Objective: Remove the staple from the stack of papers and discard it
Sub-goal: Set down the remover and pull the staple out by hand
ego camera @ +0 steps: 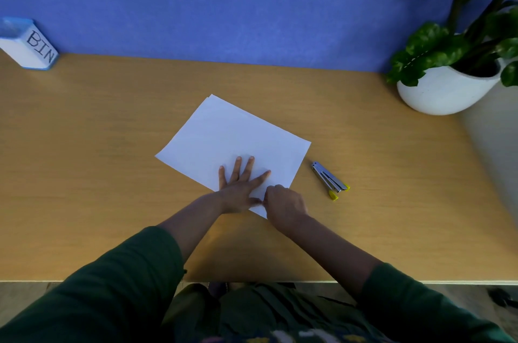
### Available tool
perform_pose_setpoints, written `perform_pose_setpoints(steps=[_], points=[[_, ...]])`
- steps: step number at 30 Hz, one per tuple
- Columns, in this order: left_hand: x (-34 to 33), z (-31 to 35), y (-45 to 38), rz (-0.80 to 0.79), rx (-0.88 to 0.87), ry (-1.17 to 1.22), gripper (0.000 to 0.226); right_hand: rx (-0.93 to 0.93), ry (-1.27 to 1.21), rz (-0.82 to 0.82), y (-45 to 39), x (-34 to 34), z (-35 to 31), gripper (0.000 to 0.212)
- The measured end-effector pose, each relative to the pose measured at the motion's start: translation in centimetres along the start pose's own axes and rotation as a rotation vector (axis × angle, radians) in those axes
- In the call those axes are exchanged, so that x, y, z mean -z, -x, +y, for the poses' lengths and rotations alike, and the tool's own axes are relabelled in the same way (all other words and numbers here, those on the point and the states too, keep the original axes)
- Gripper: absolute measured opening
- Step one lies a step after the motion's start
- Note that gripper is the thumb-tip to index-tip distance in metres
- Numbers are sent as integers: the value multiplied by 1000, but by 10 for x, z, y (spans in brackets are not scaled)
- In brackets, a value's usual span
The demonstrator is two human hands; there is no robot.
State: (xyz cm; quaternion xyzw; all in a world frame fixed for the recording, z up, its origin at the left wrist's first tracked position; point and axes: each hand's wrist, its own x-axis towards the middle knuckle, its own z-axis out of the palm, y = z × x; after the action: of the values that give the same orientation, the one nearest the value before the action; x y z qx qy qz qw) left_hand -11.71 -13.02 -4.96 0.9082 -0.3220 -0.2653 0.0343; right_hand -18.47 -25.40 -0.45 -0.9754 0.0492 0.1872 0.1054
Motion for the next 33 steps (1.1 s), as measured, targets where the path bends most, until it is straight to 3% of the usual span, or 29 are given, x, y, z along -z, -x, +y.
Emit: perform_pose_setpoints(steps=[8,15,23,33], points=[[0,-8,9,113,-90,89,86,126,-22,30,-1,3,12,25],[24,-4,14,180,-247,27,64,137,-77,-9,-4,9,18,26],[30,4,17,165,-209,93,64,245,-154,-107,-5,15,29,20],[32,3,19,160,-202,119,65,349,-36,14,-9,7,29,17]])
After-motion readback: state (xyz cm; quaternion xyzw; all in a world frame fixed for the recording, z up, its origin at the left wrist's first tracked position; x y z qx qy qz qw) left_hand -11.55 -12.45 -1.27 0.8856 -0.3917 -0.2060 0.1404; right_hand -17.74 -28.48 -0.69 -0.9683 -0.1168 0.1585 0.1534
